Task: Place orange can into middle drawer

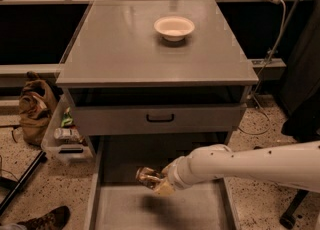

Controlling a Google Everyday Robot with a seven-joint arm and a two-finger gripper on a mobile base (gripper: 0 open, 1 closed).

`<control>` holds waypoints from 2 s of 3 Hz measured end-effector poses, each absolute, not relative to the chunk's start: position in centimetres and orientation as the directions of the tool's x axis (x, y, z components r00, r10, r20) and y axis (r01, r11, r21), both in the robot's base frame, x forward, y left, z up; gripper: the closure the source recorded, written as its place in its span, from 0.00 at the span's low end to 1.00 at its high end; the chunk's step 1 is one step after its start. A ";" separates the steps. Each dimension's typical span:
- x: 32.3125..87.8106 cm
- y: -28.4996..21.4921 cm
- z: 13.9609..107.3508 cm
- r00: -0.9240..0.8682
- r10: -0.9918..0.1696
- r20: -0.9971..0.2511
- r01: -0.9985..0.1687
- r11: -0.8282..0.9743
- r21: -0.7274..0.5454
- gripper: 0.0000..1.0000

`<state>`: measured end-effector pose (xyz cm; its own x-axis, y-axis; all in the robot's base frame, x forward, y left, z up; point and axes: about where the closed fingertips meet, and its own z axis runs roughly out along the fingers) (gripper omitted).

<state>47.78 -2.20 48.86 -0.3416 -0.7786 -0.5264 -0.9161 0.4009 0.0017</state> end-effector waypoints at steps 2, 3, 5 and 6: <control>49.4 -2.4 44.8 -0.326 -0.741 -0.587 -0.923 0.383 0.029 1.00; 48.7 -2.8 43.5 -0.314 -0.770 -0.555 -0.922 0.386 -0.013 1.00; 48.1 -2.9 41.2 -0.340 -0.761 -0.553 -0.908 0.419 -0.018 1.00; 47.9 -2.6 39.4 -0.367 -0.740 -0.564 -0.902 0.432 0.021 1.00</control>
Offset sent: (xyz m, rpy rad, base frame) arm 0.0047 -0.0053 -0.0615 0.0525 -0.0350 0.0148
